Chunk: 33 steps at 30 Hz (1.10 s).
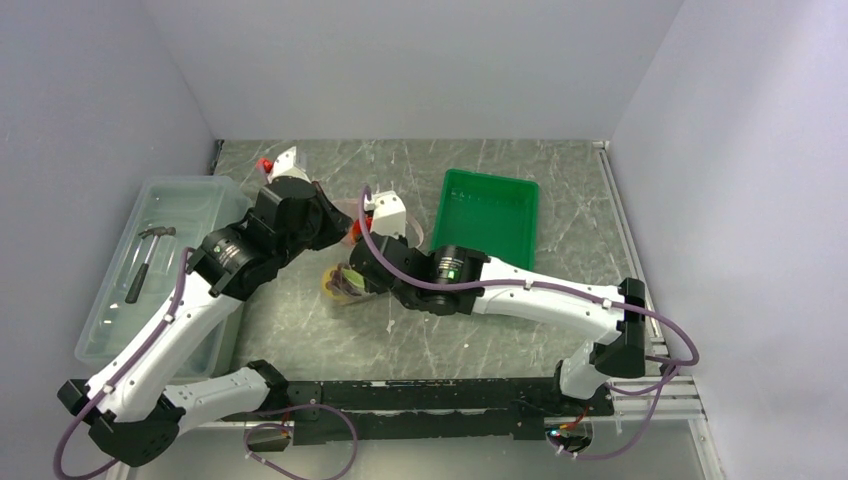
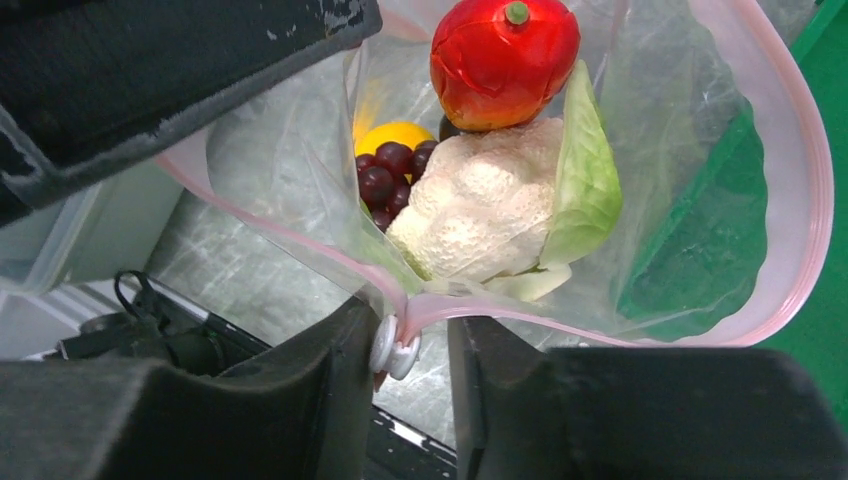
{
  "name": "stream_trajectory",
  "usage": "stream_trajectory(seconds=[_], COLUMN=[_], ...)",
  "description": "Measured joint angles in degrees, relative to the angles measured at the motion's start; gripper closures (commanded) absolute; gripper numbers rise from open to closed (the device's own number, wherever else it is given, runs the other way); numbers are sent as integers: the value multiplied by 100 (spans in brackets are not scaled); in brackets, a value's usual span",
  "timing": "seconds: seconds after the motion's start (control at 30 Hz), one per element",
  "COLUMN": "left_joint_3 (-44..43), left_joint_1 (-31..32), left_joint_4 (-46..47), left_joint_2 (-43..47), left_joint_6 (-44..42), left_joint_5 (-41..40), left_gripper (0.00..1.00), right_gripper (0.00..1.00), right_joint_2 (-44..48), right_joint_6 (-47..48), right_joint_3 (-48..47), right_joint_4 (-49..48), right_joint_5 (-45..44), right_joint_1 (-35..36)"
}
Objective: Place the food in the zip-top bag and seal the zipper
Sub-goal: Zip the zipper food storage bag.
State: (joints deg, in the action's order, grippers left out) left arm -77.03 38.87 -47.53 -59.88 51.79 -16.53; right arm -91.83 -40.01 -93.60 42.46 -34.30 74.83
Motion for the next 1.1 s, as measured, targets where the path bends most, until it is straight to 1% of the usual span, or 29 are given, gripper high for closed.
stream_trajectory(seconds=[0.07,0.17,0.23,0.27,0.3,0.63,0.67,0.7,0.8,0.9,1.0,1.1], left_joint_3=[17,35,55,68,85,186,186,186,186,184,140,26], left_joint_1=[0,0,-2,0,-2,0,0,0,0,0,0,0], left_joint_4=[13,13,15,13,15,-26,-33,-35,-48,-42,-87,-162], left_joint_2=[7,7,9,15,22,103,103,103,103,105,105,103], left_joint_6=[2,2,2,2,2,-17,-24,-31,-103,-195,-299,-439], left_joint_5=[20,42,66,74,83,118,101,81,-17,-133,-216,-245], left_gripper=[100,100,100,100,100,100,98,93,74,59,47,41], right_gripper=[76,83,90,96,100,100,100,100,100,100,100,100], right_joint_2=[0,0,0,0,0,59,107,170,389,575,739,850], right_joint_6=[9,42,72,101,131,776,870,966,1292,1635,2000,2339], right_joint_3=[-35,-63,-63,-63,-63,-20,15,52,162,212,260,278], right_joint_4=[4,9,4,4,4,-44,-52,-66,-118,-120,-118,-98], right_joint_5=[-13,-20,-17,-17,-15,184,234,313,520,728,960,1196], right_joint_1=[-17,-66,-114,-138,-157,-188,-188,-188,-188,-190,-190,-203])
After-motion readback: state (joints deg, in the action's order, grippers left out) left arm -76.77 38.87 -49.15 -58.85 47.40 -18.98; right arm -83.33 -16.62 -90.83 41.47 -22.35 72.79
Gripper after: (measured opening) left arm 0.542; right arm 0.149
